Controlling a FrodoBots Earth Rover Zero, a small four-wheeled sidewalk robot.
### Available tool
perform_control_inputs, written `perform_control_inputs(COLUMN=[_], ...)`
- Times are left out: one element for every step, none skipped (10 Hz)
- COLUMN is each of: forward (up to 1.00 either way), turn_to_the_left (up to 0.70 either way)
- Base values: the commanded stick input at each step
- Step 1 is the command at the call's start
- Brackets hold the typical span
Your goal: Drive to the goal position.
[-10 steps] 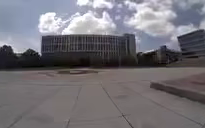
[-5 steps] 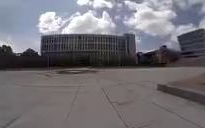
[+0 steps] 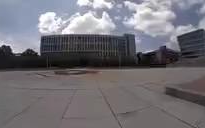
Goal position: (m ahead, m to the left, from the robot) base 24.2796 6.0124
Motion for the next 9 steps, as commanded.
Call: perform_control_inputs(forward=[0.70,0.70,0.70,0.70,0.70,0.70,0.70,0.70,0.70], turn_to_the_left=[0.08,0.07,0.10,0.00,0.00,0.00,0.00,0.00,0.00])
